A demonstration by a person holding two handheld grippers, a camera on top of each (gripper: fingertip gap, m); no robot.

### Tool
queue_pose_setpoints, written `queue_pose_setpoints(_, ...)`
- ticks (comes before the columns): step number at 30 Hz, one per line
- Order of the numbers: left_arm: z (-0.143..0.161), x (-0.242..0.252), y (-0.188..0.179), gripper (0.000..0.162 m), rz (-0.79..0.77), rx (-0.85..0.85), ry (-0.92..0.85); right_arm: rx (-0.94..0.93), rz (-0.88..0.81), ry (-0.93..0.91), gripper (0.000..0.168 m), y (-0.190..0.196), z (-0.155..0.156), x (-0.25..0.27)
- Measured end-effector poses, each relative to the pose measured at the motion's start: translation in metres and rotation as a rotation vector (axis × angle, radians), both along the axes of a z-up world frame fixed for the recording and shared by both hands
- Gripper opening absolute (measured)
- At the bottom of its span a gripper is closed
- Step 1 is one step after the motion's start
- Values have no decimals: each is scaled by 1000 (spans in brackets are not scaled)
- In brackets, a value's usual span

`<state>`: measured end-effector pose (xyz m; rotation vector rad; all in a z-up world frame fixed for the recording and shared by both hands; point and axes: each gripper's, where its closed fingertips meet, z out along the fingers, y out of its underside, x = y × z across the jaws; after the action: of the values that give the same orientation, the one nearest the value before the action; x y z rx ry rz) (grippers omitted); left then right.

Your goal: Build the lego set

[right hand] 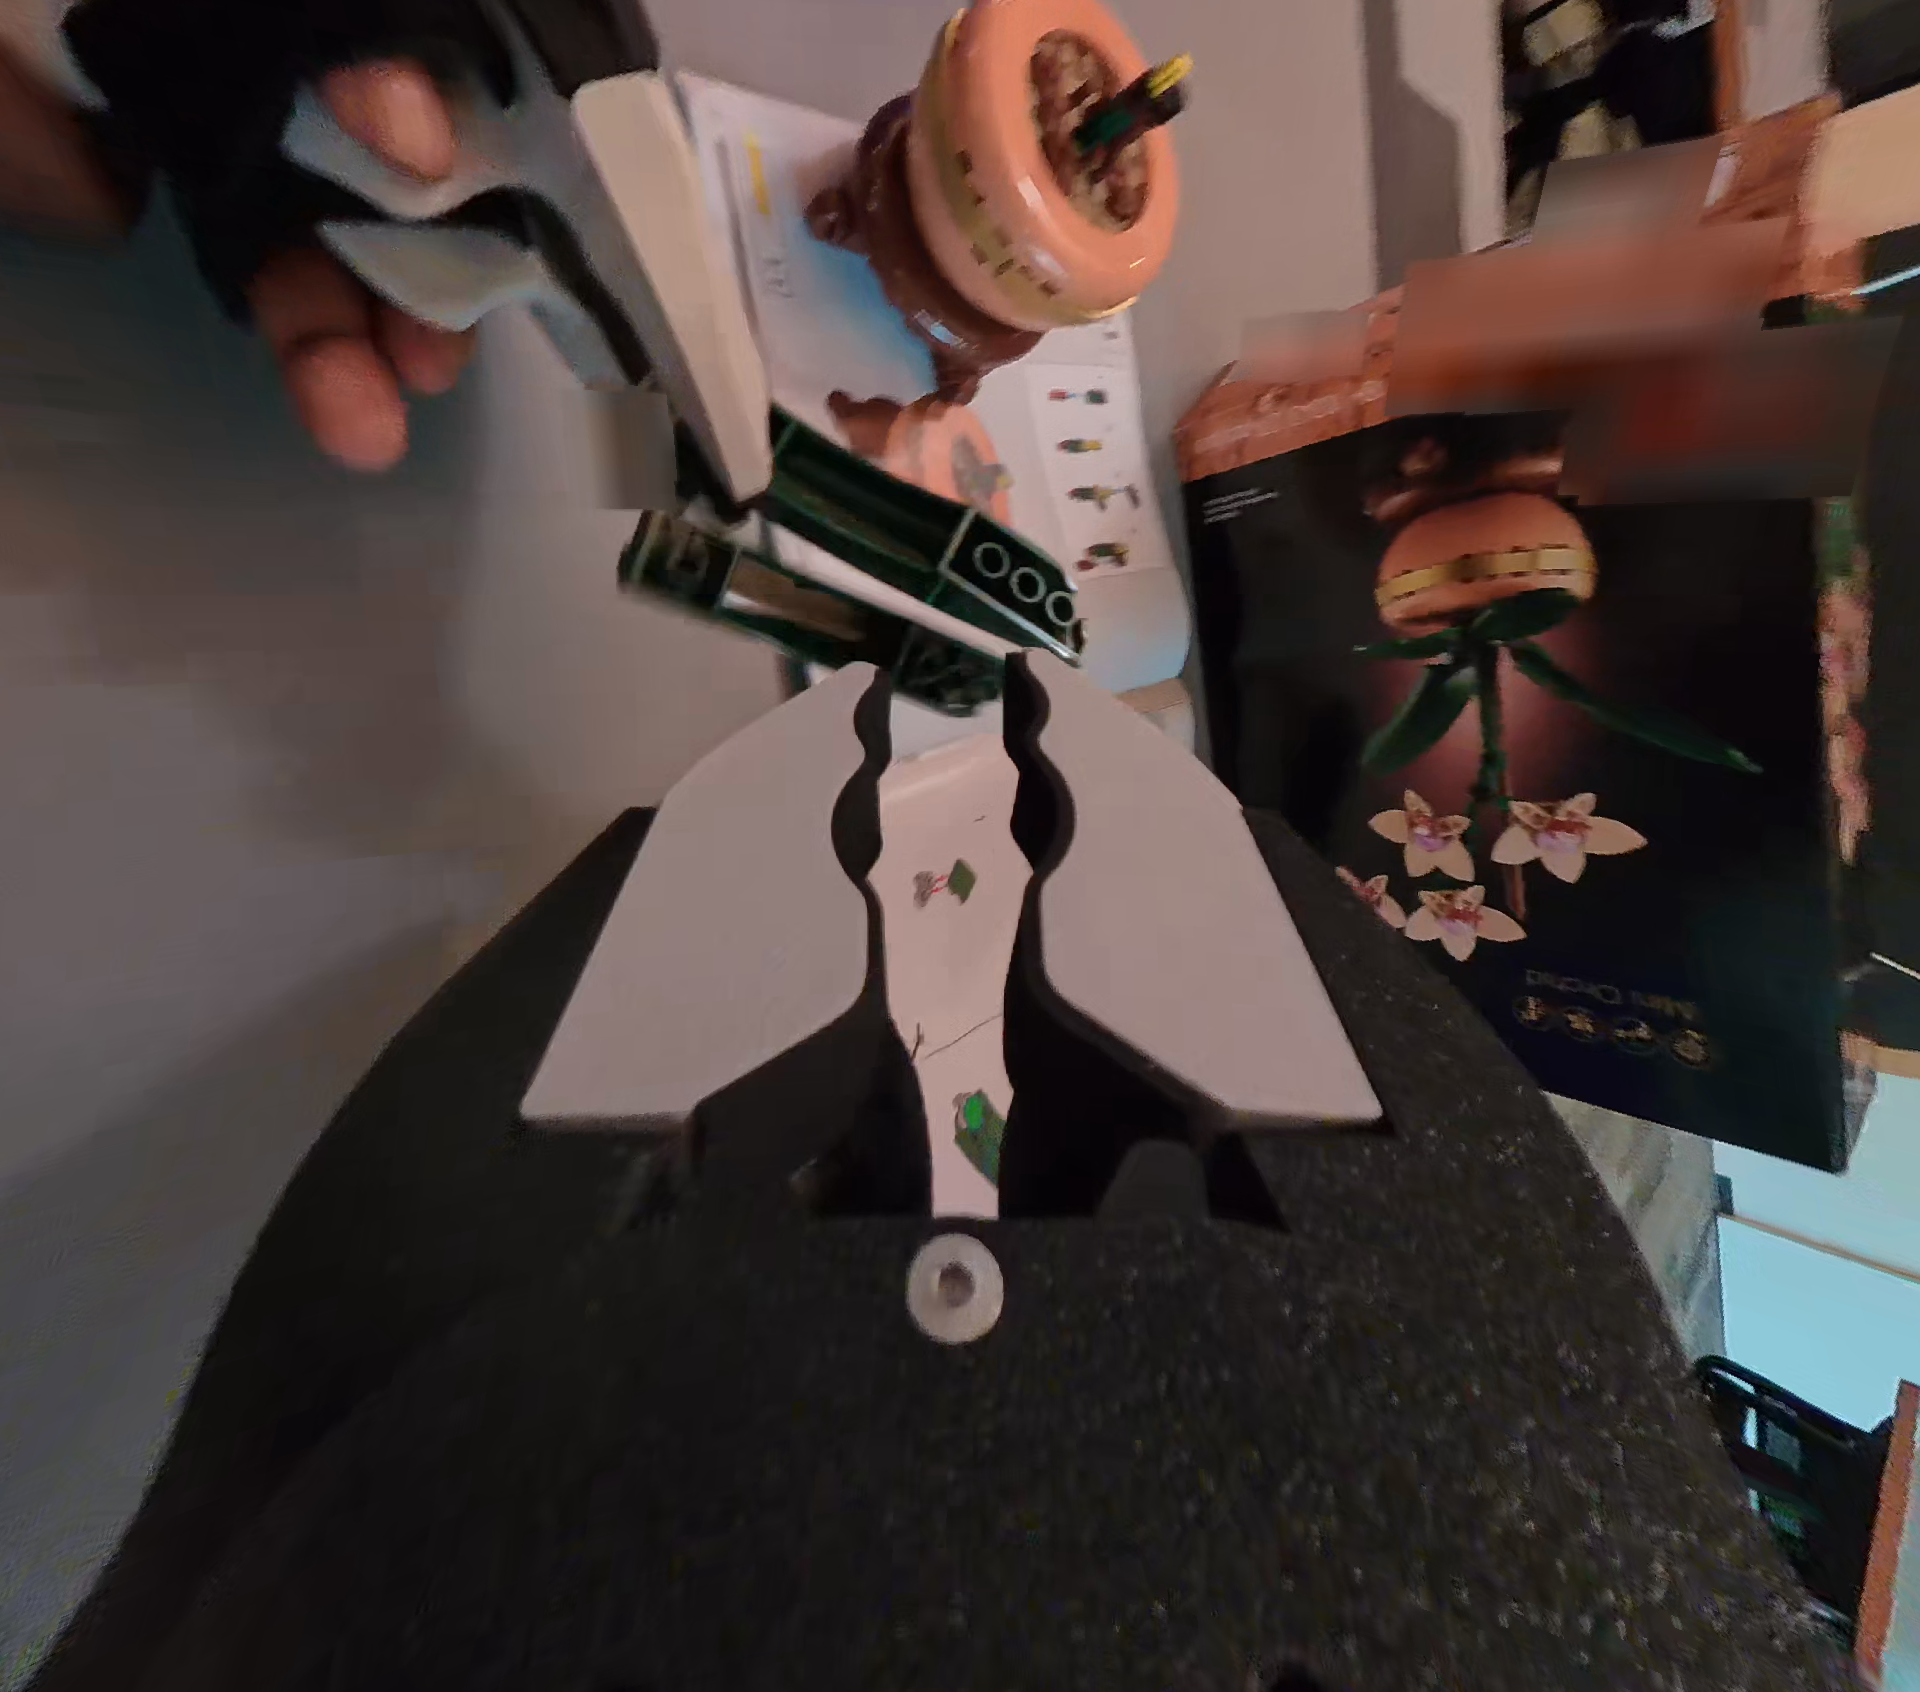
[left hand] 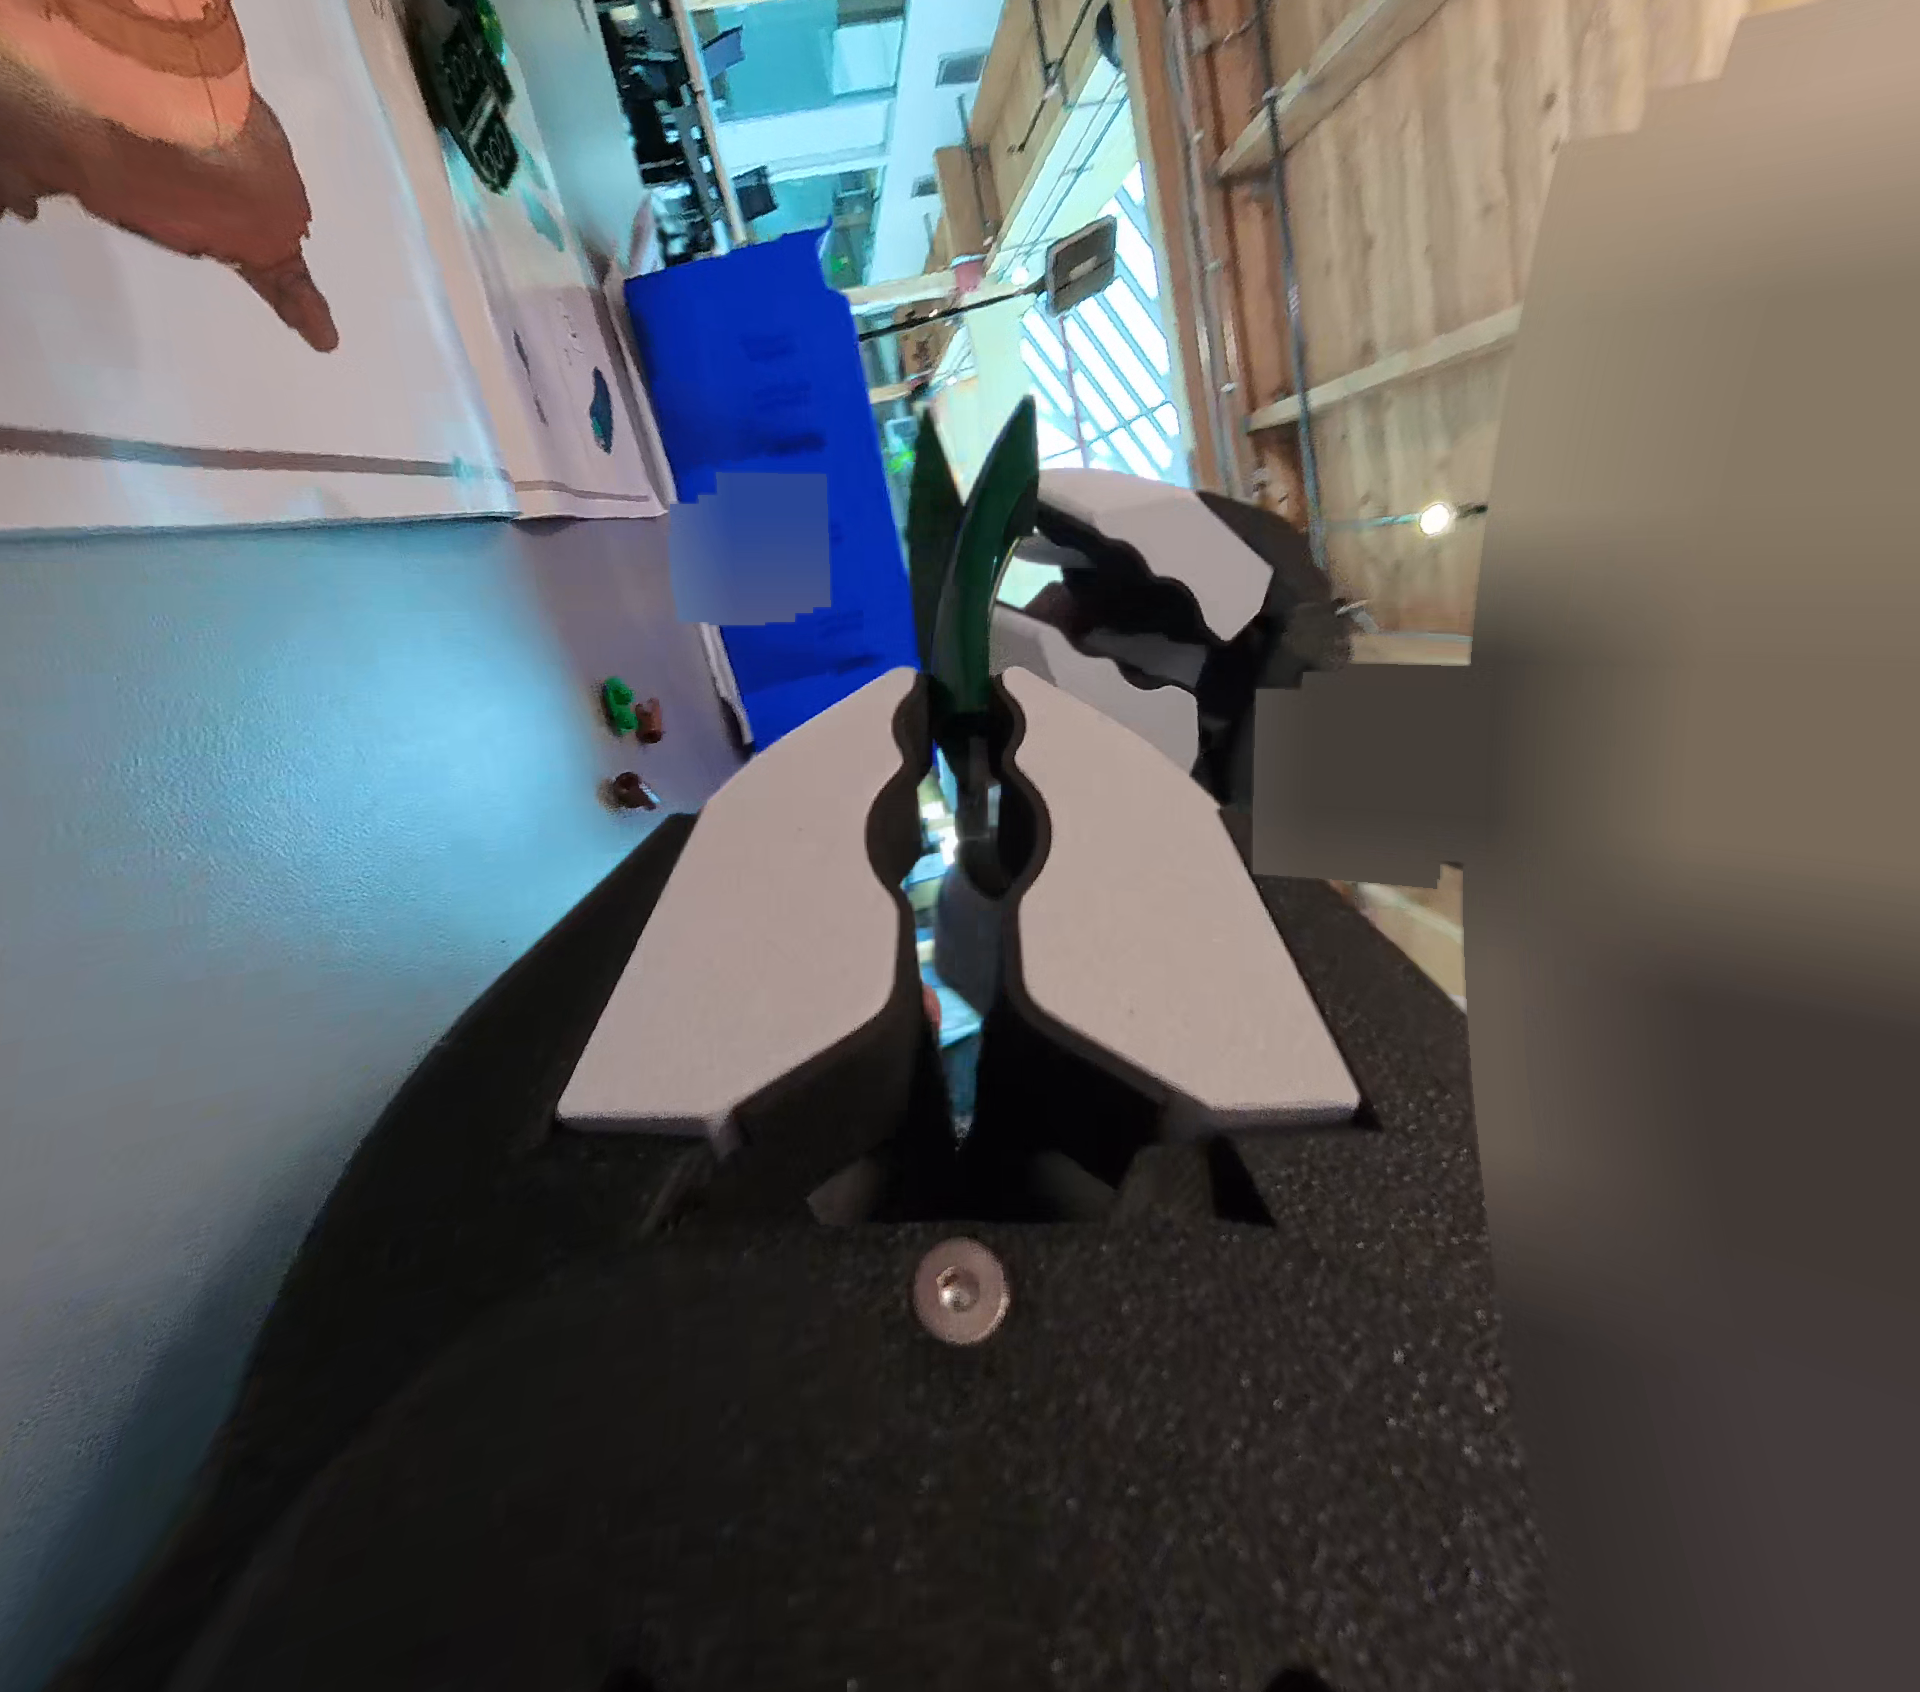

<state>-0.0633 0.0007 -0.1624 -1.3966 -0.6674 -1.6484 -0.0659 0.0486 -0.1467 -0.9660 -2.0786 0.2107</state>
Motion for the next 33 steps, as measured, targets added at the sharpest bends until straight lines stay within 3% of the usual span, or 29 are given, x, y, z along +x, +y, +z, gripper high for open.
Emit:
queue_pose_setpoints(3, 0, -3, 2, 8, 28, 7, -91, -112, -10, 45, 19, -6, -2, -2)
queue_pose_setpoints(6, -7, -10, 5, 8, 81, -22, -52, -281, -65, -6, 20, -4, -18, 5)
queue_pose_setpoints(11, -6, -32, -1, 8, 170, -37, 136, -1031, -154, -194, 27, -23, -39, 27)
queue_pose_setpoints(13, -4, -43, -7, 8, 220, -37, 160, -1177, -182, -292, 23, -29, -55, 35)
queue_pose_setpoints(17, -13, -58, -25, 8, 279, -65, 265, -1199, -131, -299, 22, -60, -66, 29)
queue_pose_setpoints(20, -22, -62, -42, 8, 315, -111, 314, -1057, -97, -292, 29, -81, -78, 23)
queue_pose_setpoints(25, -24, -60, -62, 9, 336, -107, 334, -1143, -186, -246, 40, -67, -72, -9)
queue_pose_setpoints(28, -19, -66, -68, 9, 412, -75, 370, -989, -230, -311, 45, -60, -84, -28)
queue_pose_setpoints(30, -17, -69, -70, 9, 448, -59, 377, -989, -207, -366, 46, -75, -87, -38)
queue_pose_setpoints(31, -17, -71, -71, 9, 463, -54, 372, -979, -203, -405, 46, -83, -91, -41)
queue_pose_setpoints(33, -15, -73, -72, 9, 472, -41, 352, -919, -208, -427, 29, -87, -97, -46)
